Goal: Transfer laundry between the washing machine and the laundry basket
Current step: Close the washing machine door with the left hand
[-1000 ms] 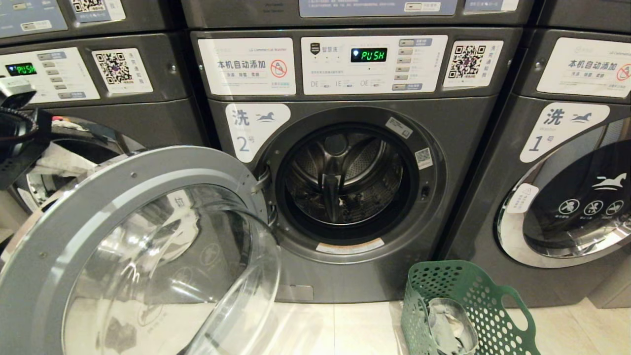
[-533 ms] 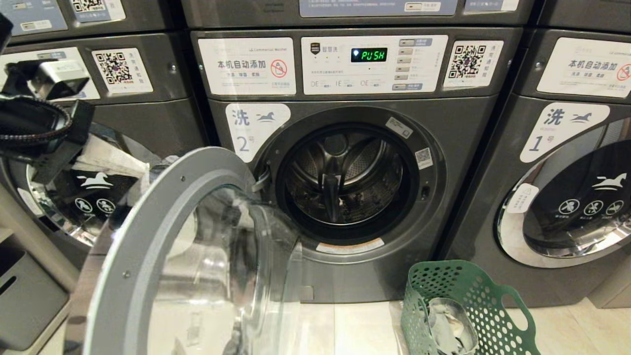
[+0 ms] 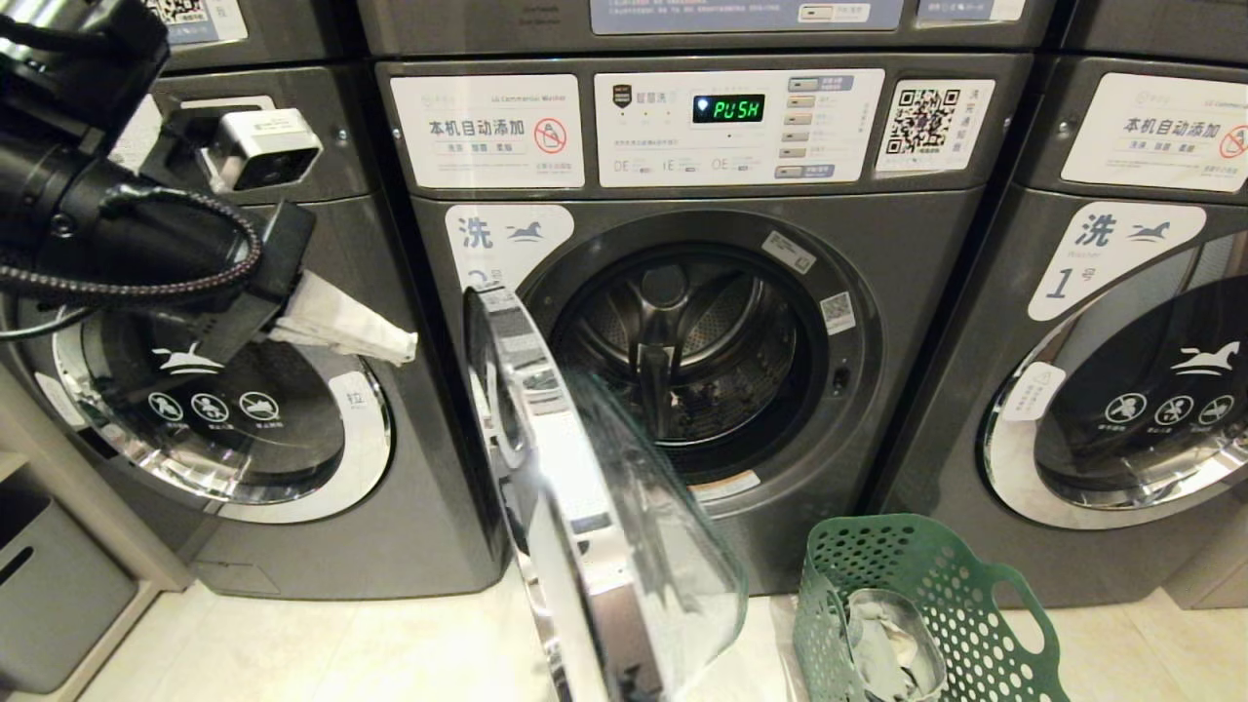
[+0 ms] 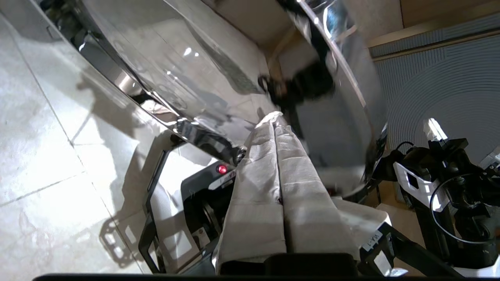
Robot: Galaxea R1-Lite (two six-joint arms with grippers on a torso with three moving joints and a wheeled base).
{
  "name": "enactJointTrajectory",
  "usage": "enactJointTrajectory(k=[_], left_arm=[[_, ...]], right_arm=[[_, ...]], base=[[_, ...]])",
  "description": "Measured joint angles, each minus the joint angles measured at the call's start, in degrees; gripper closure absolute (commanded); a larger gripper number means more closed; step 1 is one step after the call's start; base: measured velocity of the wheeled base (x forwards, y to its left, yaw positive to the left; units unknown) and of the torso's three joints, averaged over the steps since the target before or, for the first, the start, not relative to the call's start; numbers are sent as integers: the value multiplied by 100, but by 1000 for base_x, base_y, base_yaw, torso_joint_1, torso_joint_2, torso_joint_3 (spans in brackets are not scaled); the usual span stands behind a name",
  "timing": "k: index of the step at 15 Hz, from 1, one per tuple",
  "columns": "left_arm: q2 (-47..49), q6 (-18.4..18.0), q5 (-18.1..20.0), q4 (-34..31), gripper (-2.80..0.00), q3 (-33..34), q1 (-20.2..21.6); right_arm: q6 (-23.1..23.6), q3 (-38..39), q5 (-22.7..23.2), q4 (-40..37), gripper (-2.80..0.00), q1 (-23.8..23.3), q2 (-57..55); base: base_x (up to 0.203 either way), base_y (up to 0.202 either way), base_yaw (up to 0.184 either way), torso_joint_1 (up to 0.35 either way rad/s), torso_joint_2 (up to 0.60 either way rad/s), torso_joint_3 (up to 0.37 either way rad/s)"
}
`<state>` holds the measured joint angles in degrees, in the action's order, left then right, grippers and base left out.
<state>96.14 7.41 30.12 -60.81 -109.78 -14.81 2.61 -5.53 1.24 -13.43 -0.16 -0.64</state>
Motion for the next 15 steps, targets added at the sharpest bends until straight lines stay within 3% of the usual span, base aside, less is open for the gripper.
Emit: enactJointTrajectory(k=[5, 9, 12, 15], left_arm=[[103, -4, -21, 166, 0, -23, -254], [-226, 26, -112, 164, 0, -34, -324], [-615, 595, -617, 342, 0, -17, -329], [-1006, 857, -1273, 813, 0, -6, -329]], right_arm=[[11, 17, 16, 38, 0, -2, 55], [35, -589, 476, 82, 0, -6, -305], [-179, -1409, 995, 377, 0, -6, -1779], [-396, -2205, 1600, 960, 0, 0, -4087]], base=[[0, 0, 0, 0, 0, 0], [0, 0, 0, 0, 0, 0], [0, 0, 0, 0, 0, 0], [0, 0, 0, 0, 0, 0]])
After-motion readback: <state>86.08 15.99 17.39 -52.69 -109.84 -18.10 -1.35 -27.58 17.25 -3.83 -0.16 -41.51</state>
